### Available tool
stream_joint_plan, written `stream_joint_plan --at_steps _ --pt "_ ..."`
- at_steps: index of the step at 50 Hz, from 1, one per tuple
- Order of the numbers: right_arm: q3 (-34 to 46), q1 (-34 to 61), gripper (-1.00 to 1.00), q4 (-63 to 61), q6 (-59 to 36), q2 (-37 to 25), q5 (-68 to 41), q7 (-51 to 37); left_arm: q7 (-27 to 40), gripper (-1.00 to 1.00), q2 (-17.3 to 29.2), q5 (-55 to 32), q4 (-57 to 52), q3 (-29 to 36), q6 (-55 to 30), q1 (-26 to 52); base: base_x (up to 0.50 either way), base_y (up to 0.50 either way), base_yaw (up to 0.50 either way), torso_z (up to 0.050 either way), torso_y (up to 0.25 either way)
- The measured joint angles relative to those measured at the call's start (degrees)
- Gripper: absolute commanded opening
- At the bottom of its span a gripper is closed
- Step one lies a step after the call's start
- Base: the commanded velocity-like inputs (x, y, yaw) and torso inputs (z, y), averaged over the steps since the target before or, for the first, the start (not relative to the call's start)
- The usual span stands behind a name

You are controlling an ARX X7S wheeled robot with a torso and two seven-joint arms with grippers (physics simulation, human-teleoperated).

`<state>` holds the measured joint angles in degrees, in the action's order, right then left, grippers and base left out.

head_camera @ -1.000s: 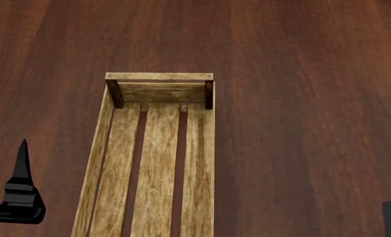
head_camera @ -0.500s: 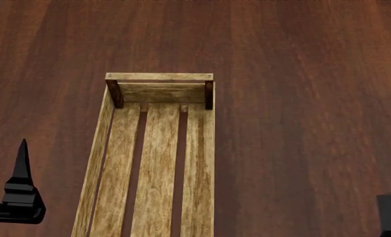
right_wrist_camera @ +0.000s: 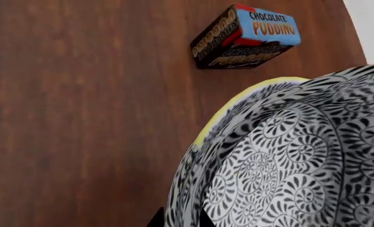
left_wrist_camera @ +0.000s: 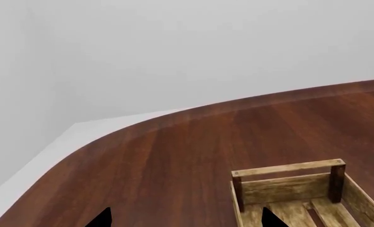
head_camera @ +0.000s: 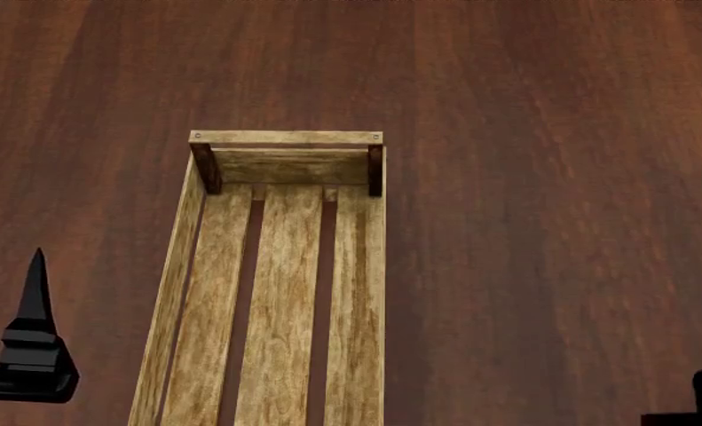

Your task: Stack the left bowl on the right bowl and place them in the tray.

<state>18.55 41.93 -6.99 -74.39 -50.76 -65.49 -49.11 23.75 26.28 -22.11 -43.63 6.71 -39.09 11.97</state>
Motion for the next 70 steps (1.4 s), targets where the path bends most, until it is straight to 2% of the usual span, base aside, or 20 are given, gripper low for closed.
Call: stream_joint_plan --at_steps 24,70 --pt "-2.0 8.4 -1.0 -6.9 -6.8 1.3 -7.0 -6.6 0.6 1.0 0.5 -0.8 -1.1 -0.9 -0.2 -0.3 0.0 0.0 0.0 0.0 0.0" --pt "3.8 21.9 -1.0 -8.4 -10.9 10.3 -16.5 -13.9 0.3 1.0 0.9 -1.6 0.3 -1.1 1.3 0.2 0.0 0.0 0.0 0.0 0.001"
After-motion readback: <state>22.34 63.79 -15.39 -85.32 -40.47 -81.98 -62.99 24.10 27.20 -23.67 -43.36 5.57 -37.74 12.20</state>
